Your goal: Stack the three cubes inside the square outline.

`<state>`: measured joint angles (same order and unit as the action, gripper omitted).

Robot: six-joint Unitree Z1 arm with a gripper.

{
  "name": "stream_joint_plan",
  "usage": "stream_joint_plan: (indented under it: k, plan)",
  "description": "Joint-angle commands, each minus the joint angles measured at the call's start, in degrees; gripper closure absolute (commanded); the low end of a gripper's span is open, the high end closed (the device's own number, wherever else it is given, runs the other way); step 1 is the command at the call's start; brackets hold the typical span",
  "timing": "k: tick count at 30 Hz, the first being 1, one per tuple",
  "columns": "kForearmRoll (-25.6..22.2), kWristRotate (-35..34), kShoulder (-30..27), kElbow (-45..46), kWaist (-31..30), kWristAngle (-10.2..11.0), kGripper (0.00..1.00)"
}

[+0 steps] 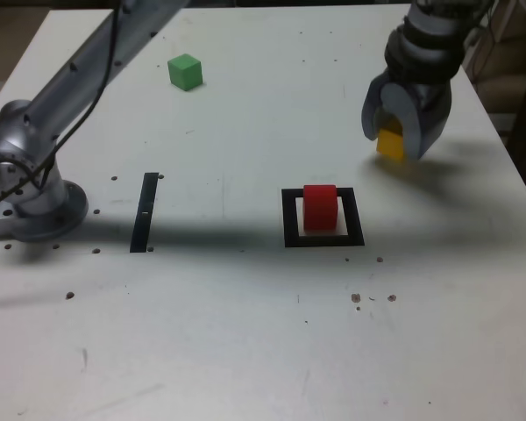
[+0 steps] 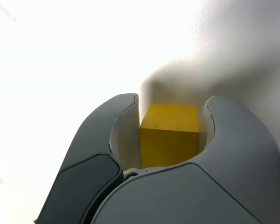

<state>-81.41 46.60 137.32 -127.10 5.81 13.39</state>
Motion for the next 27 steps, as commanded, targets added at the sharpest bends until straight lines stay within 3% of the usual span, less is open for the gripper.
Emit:
stream_joint_plan:
  k: [1, 27]
  plan:
    - [-0.23, -0.67, -1.37, 0.89, -0.09, -0.29, 0.61]
    - [0.0, -21.02, -17.51, 21.16, -1.95, -3.61, 0.61]
